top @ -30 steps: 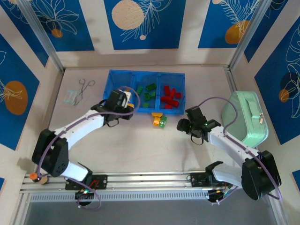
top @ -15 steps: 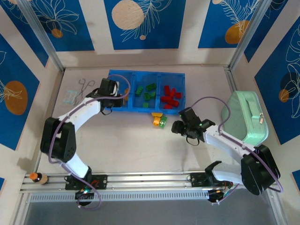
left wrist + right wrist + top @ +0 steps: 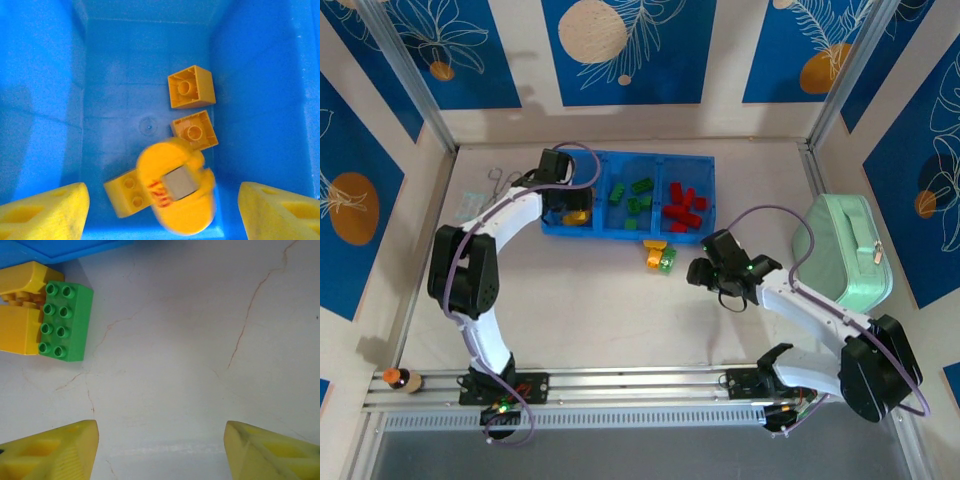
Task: Sort the legos into containers by color
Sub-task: Place the lego in the container, then pick up the lego from the center of the table.
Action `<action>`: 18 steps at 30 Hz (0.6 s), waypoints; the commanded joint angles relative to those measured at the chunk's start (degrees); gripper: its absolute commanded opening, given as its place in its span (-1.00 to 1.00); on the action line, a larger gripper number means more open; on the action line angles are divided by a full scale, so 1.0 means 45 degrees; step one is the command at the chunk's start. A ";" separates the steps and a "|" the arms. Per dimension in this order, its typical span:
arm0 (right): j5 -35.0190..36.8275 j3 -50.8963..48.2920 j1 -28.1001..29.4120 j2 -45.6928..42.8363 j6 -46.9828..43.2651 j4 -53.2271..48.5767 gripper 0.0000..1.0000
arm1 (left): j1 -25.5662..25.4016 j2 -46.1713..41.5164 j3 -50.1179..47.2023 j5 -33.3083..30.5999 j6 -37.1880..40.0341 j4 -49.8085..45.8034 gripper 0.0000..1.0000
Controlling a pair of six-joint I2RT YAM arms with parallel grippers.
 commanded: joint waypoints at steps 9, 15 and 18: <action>0.0487 0.1151 0.0879 0.0629 -0.0207 -0.0440 0.35 | -0.0018 -0.1935 -0.2121 0.0558 -0.0835 0.0558 0.55; 0.0404 0.2634 0.1292 0.2298 -0.0558 -0.0555 0.36 | -0.0241 -0.4943 -0.4421 0.0750 -0.1505 0.1122 0.55; 0.0538 0.3677 0.1546 0.3526 -0.0656 -0.0851 0.36 | -0.0329 -0.6513 -0.5505 0.0722 -0.1765 0.1114 0.55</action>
